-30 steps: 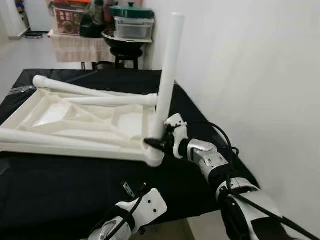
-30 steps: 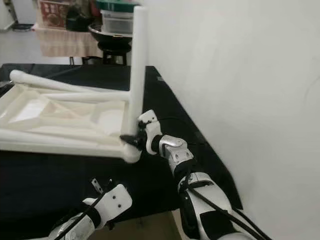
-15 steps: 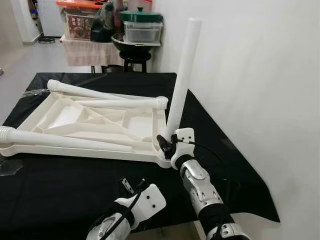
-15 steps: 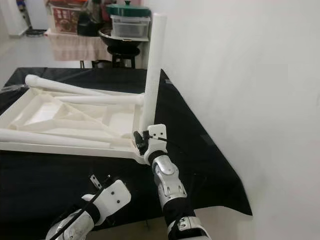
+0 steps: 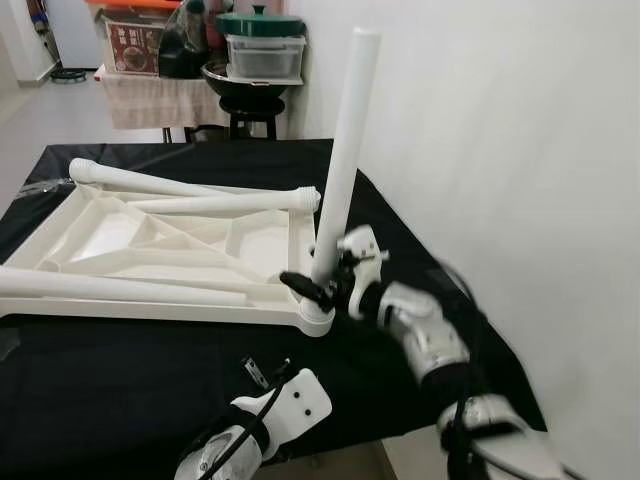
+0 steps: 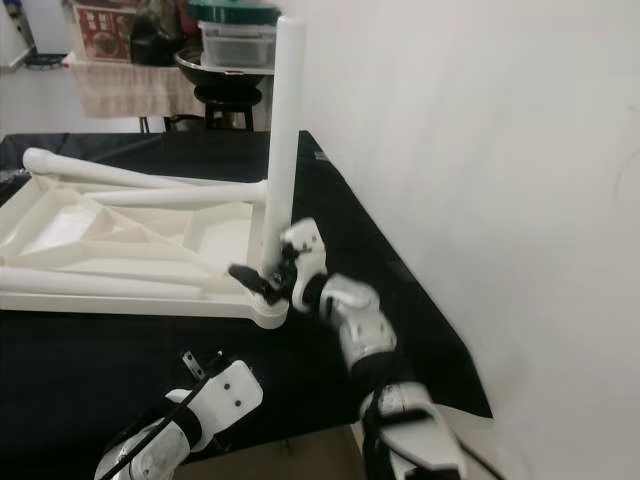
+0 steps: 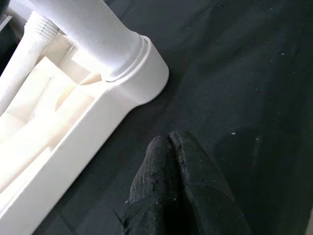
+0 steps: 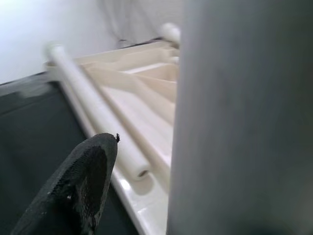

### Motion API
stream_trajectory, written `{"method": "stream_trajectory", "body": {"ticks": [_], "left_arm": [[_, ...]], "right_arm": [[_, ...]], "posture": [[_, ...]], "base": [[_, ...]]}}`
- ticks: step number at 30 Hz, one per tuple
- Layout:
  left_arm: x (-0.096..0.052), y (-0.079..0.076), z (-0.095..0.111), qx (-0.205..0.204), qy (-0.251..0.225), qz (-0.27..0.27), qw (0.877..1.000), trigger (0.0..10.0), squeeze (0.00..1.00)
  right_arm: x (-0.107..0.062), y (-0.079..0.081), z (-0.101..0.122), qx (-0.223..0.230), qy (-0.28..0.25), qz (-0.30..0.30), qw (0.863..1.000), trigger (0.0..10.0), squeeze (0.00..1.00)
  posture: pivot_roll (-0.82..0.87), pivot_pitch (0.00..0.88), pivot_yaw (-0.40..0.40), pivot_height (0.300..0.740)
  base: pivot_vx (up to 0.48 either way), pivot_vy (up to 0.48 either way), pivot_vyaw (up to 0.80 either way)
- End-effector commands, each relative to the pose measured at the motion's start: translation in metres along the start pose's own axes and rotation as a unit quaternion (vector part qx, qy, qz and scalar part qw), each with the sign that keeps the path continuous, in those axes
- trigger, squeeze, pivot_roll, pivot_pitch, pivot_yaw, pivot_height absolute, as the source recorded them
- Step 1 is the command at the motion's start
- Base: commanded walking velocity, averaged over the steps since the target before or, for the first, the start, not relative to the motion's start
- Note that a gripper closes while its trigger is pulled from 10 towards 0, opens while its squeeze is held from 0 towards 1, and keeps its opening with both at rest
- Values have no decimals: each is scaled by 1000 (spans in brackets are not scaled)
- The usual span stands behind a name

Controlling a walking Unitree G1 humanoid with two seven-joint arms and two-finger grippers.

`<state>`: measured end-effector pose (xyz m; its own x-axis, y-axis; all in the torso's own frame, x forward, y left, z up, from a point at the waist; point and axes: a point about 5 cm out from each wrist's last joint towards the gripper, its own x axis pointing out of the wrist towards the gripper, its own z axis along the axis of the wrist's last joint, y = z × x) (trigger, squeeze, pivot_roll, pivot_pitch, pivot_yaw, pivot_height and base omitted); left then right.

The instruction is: Building children table

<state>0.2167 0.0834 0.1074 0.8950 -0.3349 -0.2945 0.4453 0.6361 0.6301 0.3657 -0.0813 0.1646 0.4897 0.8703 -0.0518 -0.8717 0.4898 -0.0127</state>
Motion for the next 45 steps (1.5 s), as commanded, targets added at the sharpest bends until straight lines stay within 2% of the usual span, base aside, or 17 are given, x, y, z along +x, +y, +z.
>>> {"method": "stream_trajectory", "body": {"ticks": [1,7,8,9,10,11,28,29,30,31,32,33,35,38,40,44,45], "left_arm": [[3,-1,0,-2,-1,-3,1000,10000,0],[6,-1,-1,-3,0,-3,1000,10000,0],[7,-1,-1,-3,0,-3,1000,10000,0],[7,-1,-1,-3,0,-3,1000,10000,0],[7,-1,-2,-3,0,-3,1000,10000,0],[8,0,-2,-3,0,-3,1000,10000,0],[7,-1,-4,-3,1,-3,1000,10000,0],[6,-1,-5,-2,1,-3,1000,10000,0],[5,-1,-5,-2,0,-3,1000,10000,0],[5,-1,-5,-2,0,-3,1000,10000,0],[4,-1,-5,-2,-1,-2,1000,10000,0],[3,-1,-5,-2,-1,-2,1000,10000,0],[3,0,-6,-2,0,-3,1000,10000,0],[3,0,-6,-2,0,-4,1000,10000,0],[3,0,-6,-2,-1,-3,1000,10000,0],[3,-1,-5,-1,-2,-2,1000,10000,0],[3,-1,-5,-1,-2,-2,1000,10000,0]], "right_arm": [[4,6,-7,11,27,57,998,10000,0],[0,-3,-9,3,91,77,993,10000,0],[-2,-4,-10,16,98,86,991,8549,0],[-2,-4,-10,16,98,86,991,8549,0],[-4,-6,-11,27,101,88,991,1333,0],[-6,-7,-14,39,106,83,990,0,0],[-16,-11,-18,58,99,31,993,0,0],[-8,-13,-23,94,60,-102,989,0,0],[-8,0,-48,118,52,-249,960,0,0],[-8,0,-48,118,52,-249,960,0,0],[-10,18,-65,151,44,-326,932,0,0],[-6,39,-84,179,55,-356,916,0,0],[-1,47,-87,192,48,-356,913,0,0],[1,42,-83,190,34,-362,912,0,0],[0,25,-71,147,28,-377,914,0,0],[-1,21,-72,124,57,-373,918,0,0],[0,24,-70,122,62,-354,925,10000,231]], "posture": [[176,0,-144,740],[212,0,-172,740],[215,0,-170,740],[215,0,-170,740],[214,0,-168,740],[212,0,-166,740],[191,0,-168,740],[186,0,-183,740],[179,0,-178,740],[179,0,-178,740],[179,0,-178,740],[173,0,-151,740],[173,0,-151,740],[157,0,-139,740],[138,0,-140,740],[138,0,-142,740],[141,0,-147,740]], "base": [[0,0,0],[0,0,0],[0,0,0],[0,0,0],[0,0,0],[0,0,0],[0,0,0],[0,0,0],[0,0,0],[0,0,0],[0,0,0],[0,0,0],[0,0,0],[0,0,0],[0,0,0],[0,0,0],[0,0,0]]}}
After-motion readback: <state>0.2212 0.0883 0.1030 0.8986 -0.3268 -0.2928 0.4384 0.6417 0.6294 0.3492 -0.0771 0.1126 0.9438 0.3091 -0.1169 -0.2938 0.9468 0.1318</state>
